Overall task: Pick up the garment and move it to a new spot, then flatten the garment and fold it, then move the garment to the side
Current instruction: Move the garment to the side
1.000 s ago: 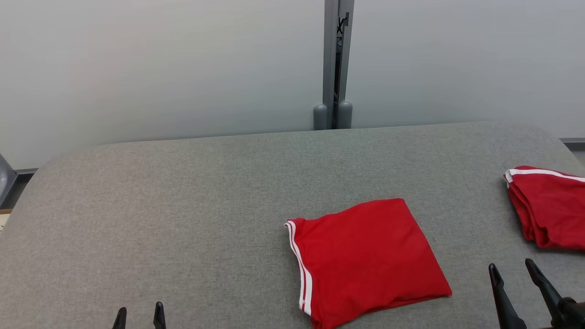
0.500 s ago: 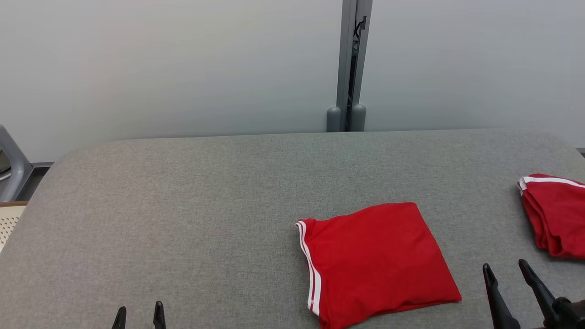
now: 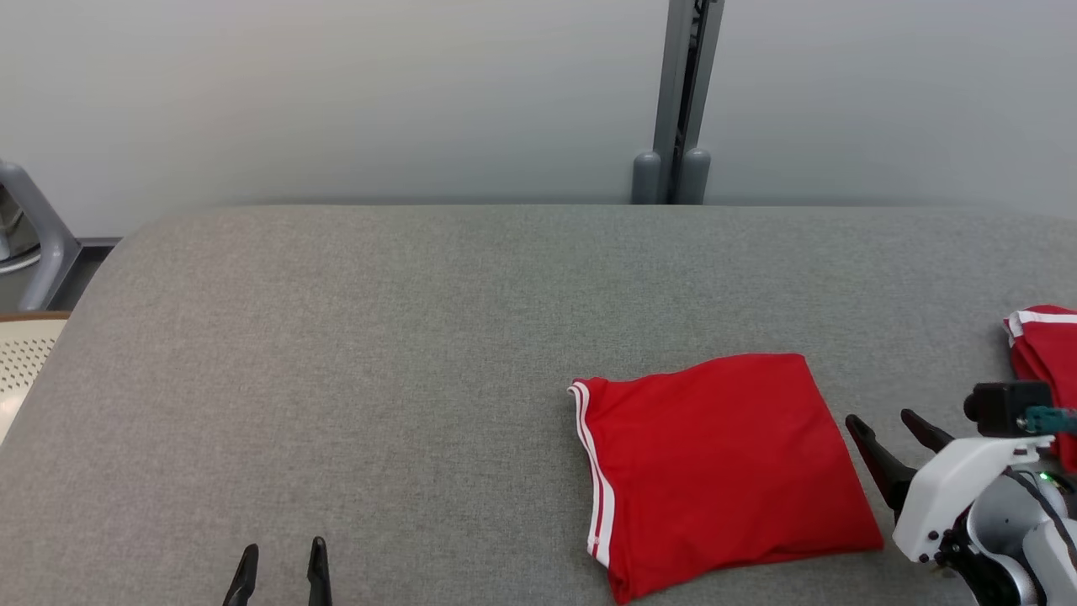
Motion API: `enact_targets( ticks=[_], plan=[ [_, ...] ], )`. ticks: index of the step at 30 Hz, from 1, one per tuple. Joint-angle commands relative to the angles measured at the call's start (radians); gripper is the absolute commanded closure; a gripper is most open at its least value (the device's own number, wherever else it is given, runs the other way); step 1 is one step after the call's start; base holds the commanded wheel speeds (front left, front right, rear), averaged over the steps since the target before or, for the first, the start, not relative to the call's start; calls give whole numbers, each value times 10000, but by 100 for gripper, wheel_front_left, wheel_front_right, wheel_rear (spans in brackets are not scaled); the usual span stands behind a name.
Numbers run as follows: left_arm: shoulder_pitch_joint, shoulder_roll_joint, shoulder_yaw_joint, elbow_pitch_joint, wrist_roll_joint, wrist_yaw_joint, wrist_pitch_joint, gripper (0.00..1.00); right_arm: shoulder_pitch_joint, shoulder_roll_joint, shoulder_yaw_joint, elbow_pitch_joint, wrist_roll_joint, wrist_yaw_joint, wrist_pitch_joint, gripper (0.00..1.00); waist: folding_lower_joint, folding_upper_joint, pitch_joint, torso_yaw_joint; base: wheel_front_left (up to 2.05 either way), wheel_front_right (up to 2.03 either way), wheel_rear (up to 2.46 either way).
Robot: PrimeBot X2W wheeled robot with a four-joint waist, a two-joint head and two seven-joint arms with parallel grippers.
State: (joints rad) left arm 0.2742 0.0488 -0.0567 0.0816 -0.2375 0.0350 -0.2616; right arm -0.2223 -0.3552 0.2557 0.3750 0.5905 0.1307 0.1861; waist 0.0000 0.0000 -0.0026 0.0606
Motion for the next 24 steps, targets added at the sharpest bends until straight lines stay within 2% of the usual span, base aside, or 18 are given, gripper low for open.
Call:
enact_targets(
  ticks=[1,6,15,16,17,18,24],
  plan=[
    [-265,38,-48,-7,45,-24,-41,0,-282,-194,148,161,57,2,293,0,0,0,249,167,0,0,0],
    [-514,41,-317,78,6,20,-41,0,-1019,-347,565,1493,81,2,904,0,0,0,642,590,0,0,0],
    [-888,38,-457,45,91,26,-41,0,-1816,128,996,3477,931,2,1134,0,0,0,1041,954,0,0,0],
    [-912,38,-449,38,90,37,-41,0,-1889,188,1137,3554,1068,2,1192,9,0,0,1066,948,0,0,0],
    [-935,39,-427,29,86,60,-41,0,-1952,204,1216,3586,1264,2,1121,95,0,0,1087,925,0,0,0],
    [-949,42,-404,14,81,85,-41,0,-2013,183,1274,3615,1440,2,1074,100,0,0,1103,873,0,0,0],
    [-919,39,-424,-58,-50,146,-41,0,-2774,-603,1549,3413,1983,-1,615,100,0,0,1231,142,0,0,0]
  ],
)
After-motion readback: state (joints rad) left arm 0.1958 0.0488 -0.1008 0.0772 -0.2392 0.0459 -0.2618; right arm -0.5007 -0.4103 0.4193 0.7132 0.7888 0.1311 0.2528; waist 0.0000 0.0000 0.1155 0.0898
